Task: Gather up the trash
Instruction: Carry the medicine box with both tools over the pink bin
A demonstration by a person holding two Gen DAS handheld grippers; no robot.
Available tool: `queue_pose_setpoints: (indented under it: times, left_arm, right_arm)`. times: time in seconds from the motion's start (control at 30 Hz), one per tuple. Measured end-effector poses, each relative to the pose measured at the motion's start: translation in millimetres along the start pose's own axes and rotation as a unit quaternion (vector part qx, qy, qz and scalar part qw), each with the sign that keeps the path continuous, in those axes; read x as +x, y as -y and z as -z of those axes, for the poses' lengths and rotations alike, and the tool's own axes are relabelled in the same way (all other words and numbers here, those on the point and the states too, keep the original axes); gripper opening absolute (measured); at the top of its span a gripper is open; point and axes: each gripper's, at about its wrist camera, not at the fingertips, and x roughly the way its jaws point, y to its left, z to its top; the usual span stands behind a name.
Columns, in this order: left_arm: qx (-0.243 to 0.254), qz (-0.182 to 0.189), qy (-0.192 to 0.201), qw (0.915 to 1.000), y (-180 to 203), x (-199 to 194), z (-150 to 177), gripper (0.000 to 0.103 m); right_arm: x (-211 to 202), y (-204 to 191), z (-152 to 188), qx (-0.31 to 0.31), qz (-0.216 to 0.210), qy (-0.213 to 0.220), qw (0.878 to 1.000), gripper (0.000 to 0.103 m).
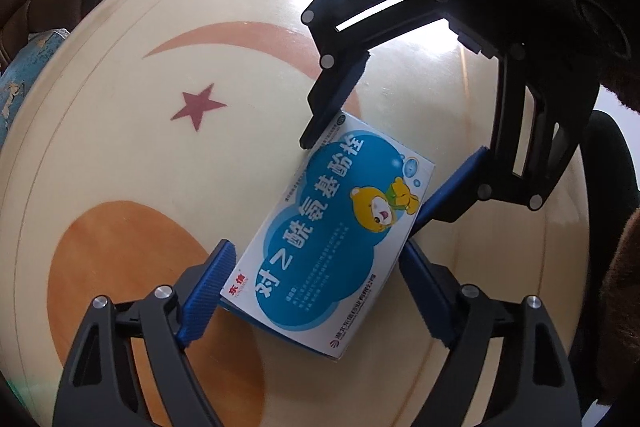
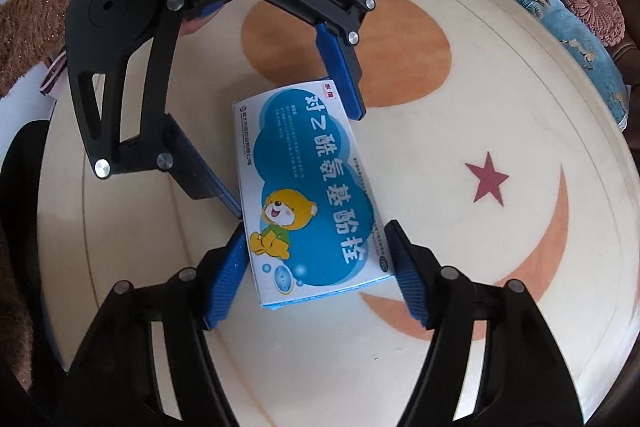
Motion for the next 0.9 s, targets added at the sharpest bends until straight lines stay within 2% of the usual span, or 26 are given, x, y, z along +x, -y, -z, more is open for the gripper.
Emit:
queue_pose_setpoints:
  times: [0.13, 0.27, 0.5, 0.67, 0.73, 0.9]
  left_arm:
    - [0.012, -0.009, -0.01, 0.9998, 12, 0, -7, 0.08]
    - [0.017, -0.019, -0.003, 0.9997, 29, -16, -8, 0.08]
    - [0.032, -0.062, 0.024, 0.9973, 84, -67, -2, 0.08]
    - [0.041, -0.095, 0.039, 0.9939, 155, -100, 6, 0.08]
    - [0.044, -0.104, 0.044, 0.9926, 192, -106, 12, 0.08]
    - [0.032, -0.09, 0.046, 0.9944, 286, -102, 43, 0.08]
  right_arm:
    - [-5, -13, 1, -0.007, 0.001, -0.006, 1.0, 0.066]
    - [-17, -19, -7, -0.011, 0.007, 0.001, 1.0, 0.066]
    - [-65, -66, -10, -0.027, 0.039, 0.018, 0.999, 0.066]
    - [-96, -112, -2, -0.032, 0.056, 0.024, 0.998, 0.066]
    - [-109, -142, 8, -0.033, 0.061, 0.026, 0.997, 0.066]
    - [-119, -218, 42, -0.029, 0.052, 0.015, 0.998, 0.067]
